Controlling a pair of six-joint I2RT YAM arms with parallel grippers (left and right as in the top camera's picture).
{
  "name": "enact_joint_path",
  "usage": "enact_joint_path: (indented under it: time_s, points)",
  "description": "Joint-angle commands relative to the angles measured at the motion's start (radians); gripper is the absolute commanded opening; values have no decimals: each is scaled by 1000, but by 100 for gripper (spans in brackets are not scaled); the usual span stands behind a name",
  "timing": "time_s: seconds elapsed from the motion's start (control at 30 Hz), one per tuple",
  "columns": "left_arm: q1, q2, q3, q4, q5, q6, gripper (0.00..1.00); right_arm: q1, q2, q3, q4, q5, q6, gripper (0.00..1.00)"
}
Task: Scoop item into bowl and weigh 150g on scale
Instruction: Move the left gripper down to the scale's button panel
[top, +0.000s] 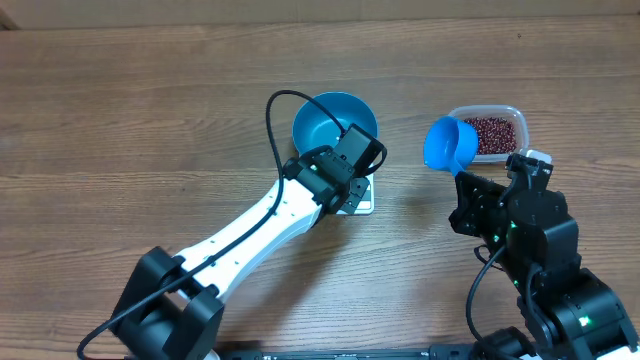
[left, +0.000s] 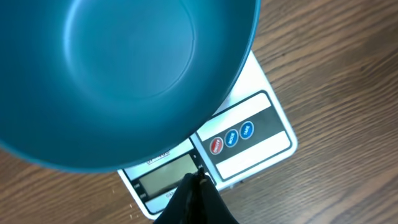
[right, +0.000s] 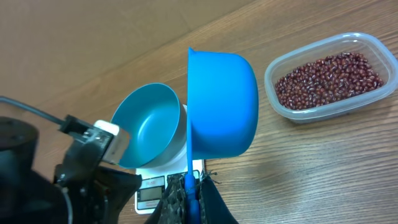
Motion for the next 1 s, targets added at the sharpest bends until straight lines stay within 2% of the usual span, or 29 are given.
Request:
enact_joint_path:
  time_s: [0.0,0.47,0.67,0.97]
  points:
    - [-3,29,-3,16,6,105,4,-2,-4,23,4,14,-23,4]
    - [-3,47,-4,29,11,257,4,-2,-4,23,2,120,-18,4]
    - [-1,53,-5,34,132,407,4,-2,-4,23,1,130,-18,4]
    - [-1,121,-5,57,79,430,4,-2,-4,23,-11,156,-15,4]
